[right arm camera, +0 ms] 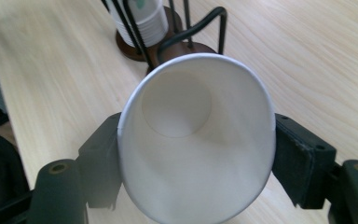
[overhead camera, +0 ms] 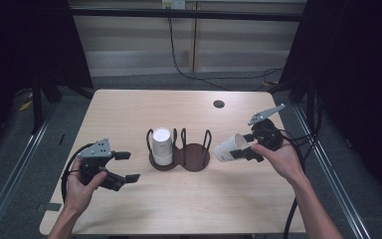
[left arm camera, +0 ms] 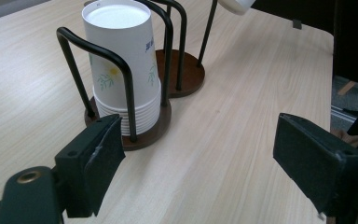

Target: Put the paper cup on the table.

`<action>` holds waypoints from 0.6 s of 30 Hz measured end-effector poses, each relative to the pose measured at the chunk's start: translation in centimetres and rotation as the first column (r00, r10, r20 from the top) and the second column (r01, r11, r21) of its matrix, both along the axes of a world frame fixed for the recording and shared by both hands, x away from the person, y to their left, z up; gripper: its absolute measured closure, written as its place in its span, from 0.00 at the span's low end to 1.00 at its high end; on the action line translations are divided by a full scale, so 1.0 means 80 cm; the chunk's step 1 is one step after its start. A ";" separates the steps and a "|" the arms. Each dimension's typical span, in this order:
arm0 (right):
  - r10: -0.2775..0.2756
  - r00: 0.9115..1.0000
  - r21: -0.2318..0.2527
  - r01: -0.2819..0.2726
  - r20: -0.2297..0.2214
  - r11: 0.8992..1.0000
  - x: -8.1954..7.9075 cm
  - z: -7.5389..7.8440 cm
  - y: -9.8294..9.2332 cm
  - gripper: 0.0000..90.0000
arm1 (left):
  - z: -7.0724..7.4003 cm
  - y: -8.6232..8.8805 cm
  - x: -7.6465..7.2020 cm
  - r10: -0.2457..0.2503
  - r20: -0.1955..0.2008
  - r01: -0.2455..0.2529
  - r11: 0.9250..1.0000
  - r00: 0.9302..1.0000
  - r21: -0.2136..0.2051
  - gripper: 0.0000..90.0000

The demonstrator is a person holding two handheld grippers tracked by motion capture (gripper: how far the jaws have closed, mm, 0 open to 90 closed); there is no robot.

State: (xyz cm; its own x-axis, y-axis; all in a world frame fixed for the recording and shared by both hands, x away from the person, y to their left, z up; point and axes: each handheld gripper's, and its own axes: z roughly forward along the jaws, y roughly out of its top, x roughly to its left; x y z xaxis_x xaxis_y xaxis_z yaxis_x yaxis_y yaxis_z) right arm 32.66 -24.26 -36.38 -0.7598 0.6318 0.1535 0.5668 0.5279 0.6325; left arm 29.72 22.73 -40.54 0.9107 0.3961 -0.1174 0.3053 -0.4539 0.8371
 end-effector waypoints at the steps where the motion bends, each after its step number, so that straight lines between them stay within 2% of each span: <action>1: -0.004 1.000 -0.013 0.004 -0.003 1.000 0.003 0.001 0.000 0.29 | 0.000 0.000 0.000 -0.001 0.002 0.001 1.000 1.000 -0.001 0.18; 7: -0.035 0.999 -0.115 0.031 -0.029 0.993 0.016 0.003 0.003 0.29 | 0.000 0.002 0.000 0.005 0.001 -0.005 1.000 1.000 -0.002 0.18; 18: -0.072 0.996 -0.204 0.061 -0.051 0.977 0.043 0.009 0.008 0.29 | -0.003 0.001 0.000 -0.003 -0.001 0.003 1.000 1.000 0.014 0.18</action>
